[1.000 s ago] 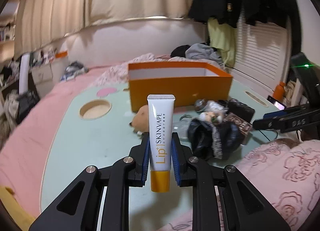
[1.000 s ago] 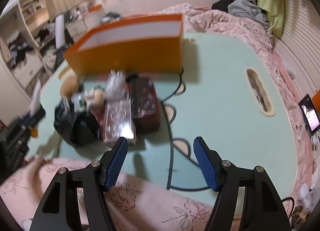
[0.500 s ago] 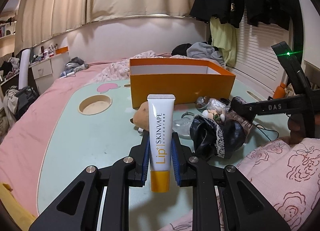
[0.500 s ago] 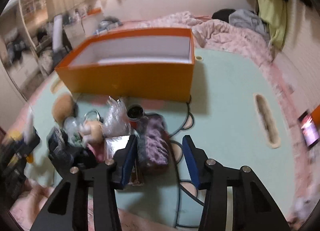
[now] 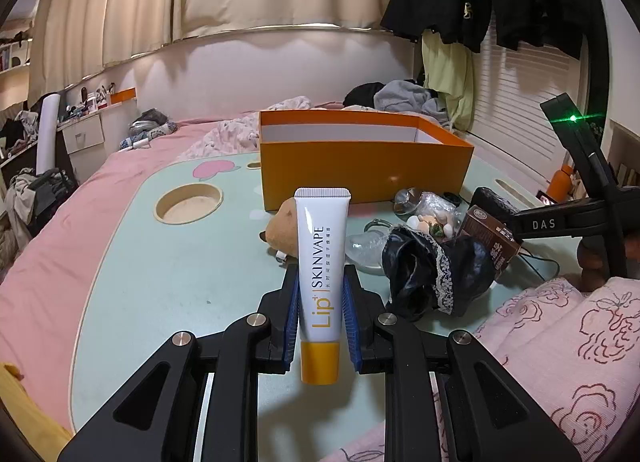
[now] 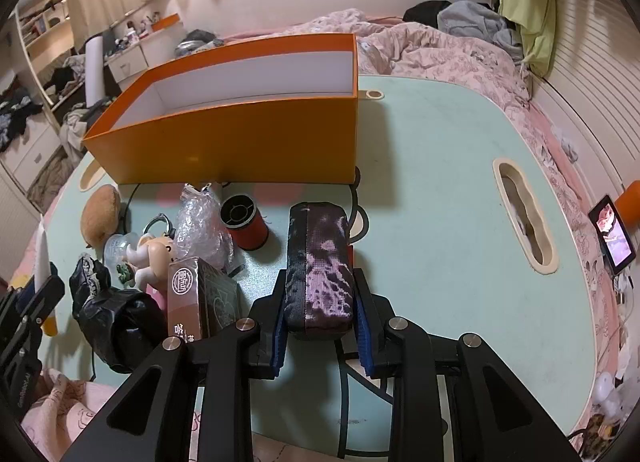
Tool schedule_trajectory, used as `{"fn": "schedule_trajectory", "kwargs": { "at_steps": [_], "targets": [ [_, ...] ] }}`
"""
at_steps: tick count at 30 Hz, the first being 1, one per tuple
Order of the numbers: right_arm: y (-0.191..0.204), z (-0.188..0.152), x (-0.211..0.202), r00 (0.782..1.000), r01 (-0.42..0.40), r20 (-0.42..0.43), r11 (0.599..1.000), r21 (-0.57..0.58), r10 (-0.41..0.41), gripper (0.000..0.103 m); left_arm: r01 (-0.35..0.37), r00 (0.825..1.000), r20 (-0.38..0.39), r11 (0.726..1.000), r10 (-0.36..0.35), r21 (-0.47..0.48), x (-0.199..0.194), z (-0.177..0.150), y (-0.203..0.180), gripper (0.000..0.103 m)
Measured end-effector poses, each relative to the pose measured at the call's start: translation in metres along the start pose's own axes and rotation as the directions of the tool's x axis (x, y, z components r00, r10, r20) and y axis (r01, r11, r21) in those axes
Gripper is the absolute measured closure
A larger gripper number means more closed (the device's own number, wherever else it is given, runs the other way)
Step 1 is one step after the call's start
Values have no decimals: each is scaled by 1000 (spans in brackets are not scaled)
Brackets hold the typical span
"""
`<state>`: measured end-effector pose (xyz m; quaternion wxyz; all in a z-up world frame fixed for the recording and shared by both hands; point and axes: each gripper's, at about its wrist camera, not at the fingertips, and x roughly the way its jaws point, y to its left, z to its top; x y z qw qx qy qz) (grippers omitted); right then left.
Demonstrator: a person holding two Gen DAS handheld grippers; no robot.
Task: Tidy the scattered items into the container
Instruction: 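Carry the lip tube into the orange box with the left tool while the right tool drops the case in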
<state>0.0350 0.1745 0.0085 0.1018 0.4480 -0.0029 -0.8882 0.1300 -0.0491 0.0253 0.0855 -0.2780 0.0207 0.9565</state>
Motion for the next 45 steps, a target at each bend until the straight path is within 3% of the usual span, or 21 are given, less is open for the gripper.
{"fn": "schedule_trajectory", "kwargs": {
  "at_steps": [17,24,45],
  "targets": [
    [3,-1,1,1000,1,-2,1000,-4,-1,76,-1,1000,-17,1000,1,2,4,-2,0,82],
    [-5,0,-4,1000,-5,8,1000,2,5,76,6,998,-62,1000,-6,8,13,-4,1,82],
    [-4,-3,-4,1000,-13,19,1000,4,12,76,6,998,-61,1000,-5,5,13,-3,-1,82]
  ]
}}
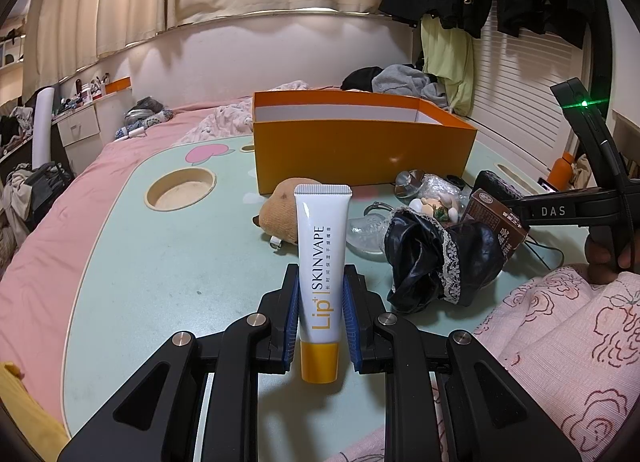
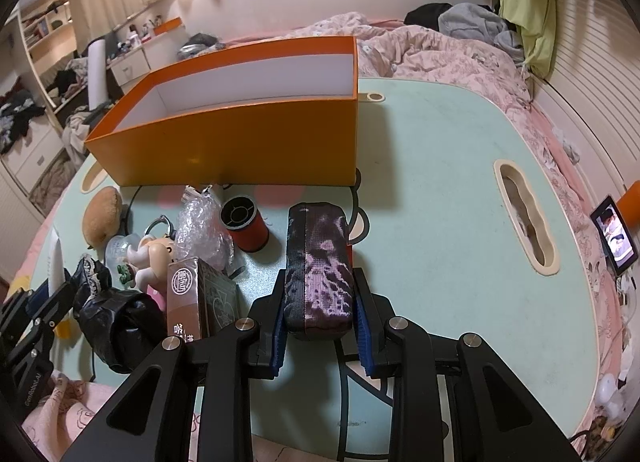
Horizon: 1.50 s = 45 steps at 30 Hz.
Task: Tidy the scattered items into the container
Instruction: 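Carry the lip tube into the orange box with the left tool while the right tool drops the case in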
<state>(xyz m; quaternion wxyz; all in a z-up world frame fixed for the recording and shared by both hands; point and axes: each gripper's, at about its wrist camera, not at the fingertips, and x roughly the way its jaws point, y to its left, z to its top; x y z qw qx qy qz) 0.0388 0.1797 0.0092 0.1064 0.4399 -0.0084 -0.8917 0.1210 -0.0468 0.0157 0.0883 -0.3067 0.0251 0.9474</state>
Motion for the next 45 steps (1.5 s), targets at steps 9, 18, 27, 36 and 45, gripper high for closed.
{"fn": "schedule_trajectory", "kwargs": {
  "at_steps": [9,18,27,36,45],
  "targets": [
    [6,-1,-12,999,8,41,1000,-6,-8,76,2,1000,13,1000,-2,16,-5,5,1,82],
    [17,17,-49,980,-13,196,997,-74,27,76,60,987,148,998,-61,10,-36,50,6,82],
    [48,94,-62,952,38,306,992,-121,1,76,77,971,227,997,-74,-8,4,157,20,82],
    [58,120,-17,967,62,252,992,-109,-33,76,133,988,91,990,-129,-41,67,144,22,82],
    [62,117,0,971,76,233,989,-128,-45,76,131,990,69,990,-127,-56,73,139,19,82]
  ]
}}
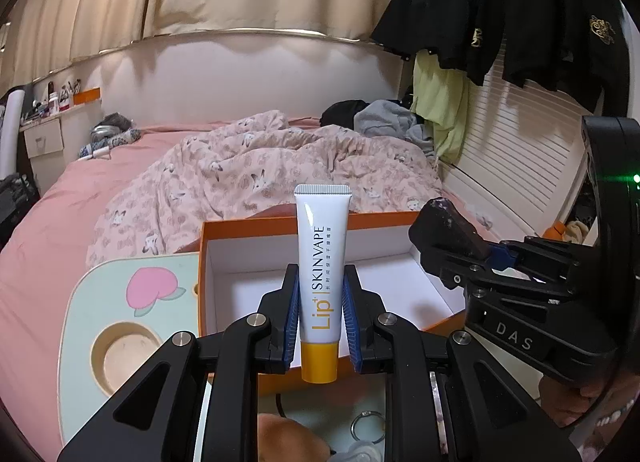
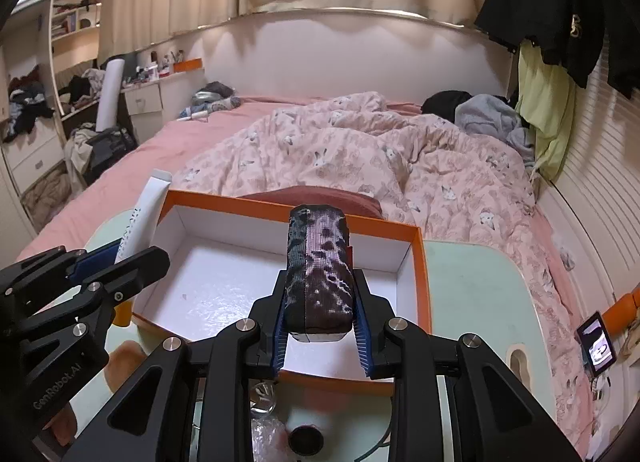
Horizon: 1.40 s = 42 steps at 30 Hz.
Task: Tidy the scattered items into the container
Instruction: 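Carry the lip tube into the orange box with the left tool while the right tool drops the case in, then grasp the tan plush with the left tool while the right tool grasps the brown printed box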
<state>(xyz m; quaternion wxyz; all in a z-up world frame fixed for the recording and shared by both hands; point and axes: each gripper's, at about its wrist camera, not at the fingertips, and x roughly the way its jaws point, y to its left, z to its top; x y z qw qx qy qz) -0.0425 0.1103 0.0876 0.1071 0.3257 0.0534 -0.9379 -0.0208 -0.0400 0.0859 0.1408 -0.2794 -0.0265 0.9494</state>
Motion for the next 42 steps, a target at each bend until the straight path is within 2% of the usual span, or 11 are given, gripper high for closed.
{"fn": "schedule_trajectory", "kwargs": {
  "at_steps": [2,3,4,5,6,20,26,29,31,36,42],
  "targets": [
    [0,-1,2,1000,3,2,1000,1,-3,75,-4,1000,-7,1000,3,-20,2,0,3,65],
    [0,-2,2,1000,7,4,1000,3,-7,69,-1,1000,-12,999,1,-36,2,0,4,42],
    [0,-2,2,1000,13,4,1000,10,-13,61,-1,1000,-4,998,1,-60,1,0,6,25],
    [-1,-2,0,1000,16,8,1000,20,-16,45,1,1000,19,996,1,-87,-3,-1,9,23],
    [-2,-2,-2,1000,13,22,999,32,-13,41,7,999,40,995,-3,-104,-7,-1,11,23],
    [0,0,-13,999,-4,43,1000,13,3,41,8,998,58,996,-3,-87,-22,3,10,23],
    [-7,0,-46,995,-68,78,997,19,67,41,19,996,86,999,-15,-51,-60,5,7,23],
    [-18,-12,-70,989,-117,96,993,7,115,41,-5,995,97,999,9,-48,-86,-10,11,23],
    [-26,-28,-80,985,-154,82,988,2,153,41,-10,997,82,998,15,-65,-92,-25,15,23],
    [-30,-76,-82,977,-214,-24,977,-16,213,42,-44,998,-47,994,40,-102,-72,-65,23,25],
    [-13,-109,-68,955,-268,-144,963,-33,261,46,-71,991,-117,992,59,-106,-49,-74,25,27]
  ]
}}
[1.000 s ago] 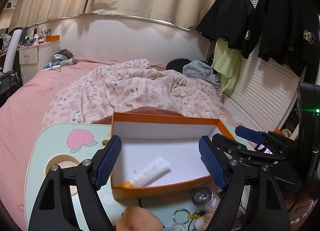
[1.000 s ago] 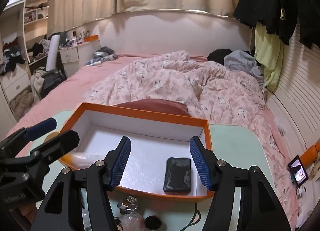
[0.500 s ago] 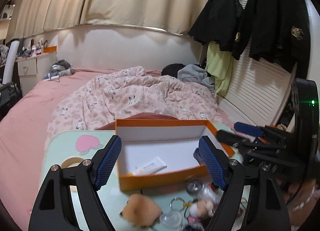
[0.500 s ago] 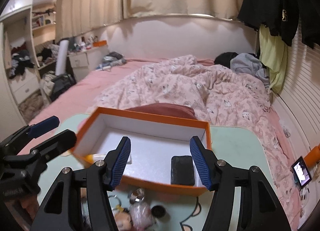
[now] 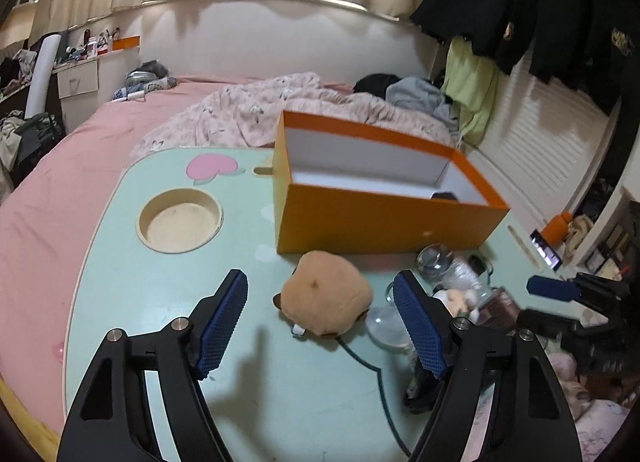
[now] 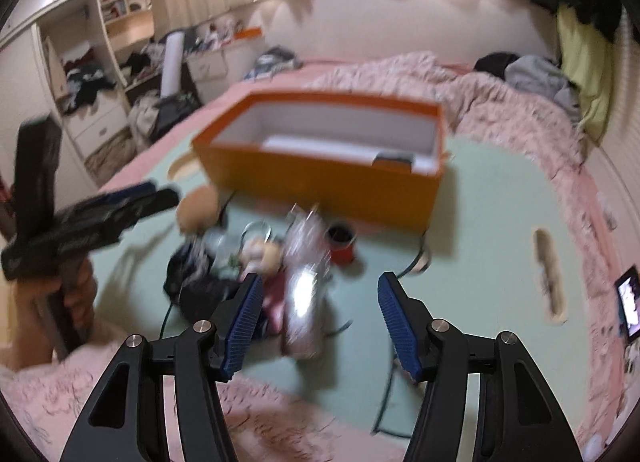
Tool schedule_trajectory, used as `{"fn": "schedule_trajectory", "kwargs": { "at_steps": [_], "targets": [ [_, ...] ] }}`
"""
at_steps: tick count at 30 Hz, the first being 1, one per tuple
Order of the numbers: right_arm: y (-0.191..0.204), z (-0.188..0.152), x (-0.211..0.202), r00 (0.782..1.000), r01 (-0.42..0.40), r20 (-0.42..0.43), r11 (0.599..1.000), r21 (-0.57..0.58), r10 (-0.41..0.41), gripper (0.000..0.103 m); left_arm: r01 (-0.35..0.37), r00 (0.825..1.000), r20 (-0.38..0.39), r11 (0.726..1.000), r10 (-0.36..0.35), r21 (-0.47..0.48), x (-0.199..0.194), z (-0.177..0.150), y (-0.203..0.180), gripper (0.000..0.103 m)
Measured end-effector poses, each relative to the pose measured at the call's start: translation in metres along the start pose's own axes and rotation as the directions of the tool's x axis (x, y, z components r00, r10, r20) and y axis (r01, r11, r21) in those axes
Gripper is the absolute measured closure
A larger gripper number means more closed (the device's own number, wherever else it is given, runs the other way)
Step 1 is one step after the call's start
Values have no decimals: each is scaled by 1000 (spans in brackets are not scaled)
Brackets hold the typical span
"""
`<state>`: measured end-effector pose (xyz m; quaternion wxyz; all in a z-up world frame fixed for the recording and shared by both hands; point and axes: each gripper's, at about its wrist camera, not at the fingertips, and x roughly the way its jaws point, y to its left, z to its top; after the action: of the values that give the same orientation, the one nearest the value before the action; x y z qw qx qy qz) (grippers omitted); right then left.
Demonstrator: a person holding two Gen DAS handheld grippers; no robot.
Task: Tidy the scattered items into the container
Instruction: 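Grasp the tan plush with the left tool while the right tool grasps the brown printed box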
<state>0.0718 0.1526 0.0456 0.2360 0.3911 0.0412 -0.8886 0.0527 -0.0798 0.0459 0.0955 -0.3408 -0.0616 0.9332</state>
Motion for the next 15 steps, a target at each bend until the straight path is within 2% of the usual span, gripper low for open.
{"fn": "schedule_trajectory", "kwargs": {
  "at_steps": [5,7,9,10,11,15],
  "targets": [
    [4,-5,14,999,8,-54,1000,-21,-9,51,-56,997,-60,998,57,10,18,-2,0,28],
    [1,-8,20,997,16,-76,1000,-6,-16,55,-37,995,-88,999,36,-9,26,-3,3,41],
    [-2,-13,28,993,33,-114,999,8,-32,70,-25,994,-104,1000,24,-13,32,-6,2,49],
    [-3,-15,33,990,40,-134,999,15,-38,75,-34,995,-98,999,34,2,33,-8,-1,57],
    [-4,-15,35,990,51,-133,999,18,-49,80,-41,994,-104,999,42,17,35,-9,-3,61],
    [-1,-16,36,989,89,-120,996,5,-87,84,-34,997,-66,998,37,47,28,-15,-13,67]
  ]
}}
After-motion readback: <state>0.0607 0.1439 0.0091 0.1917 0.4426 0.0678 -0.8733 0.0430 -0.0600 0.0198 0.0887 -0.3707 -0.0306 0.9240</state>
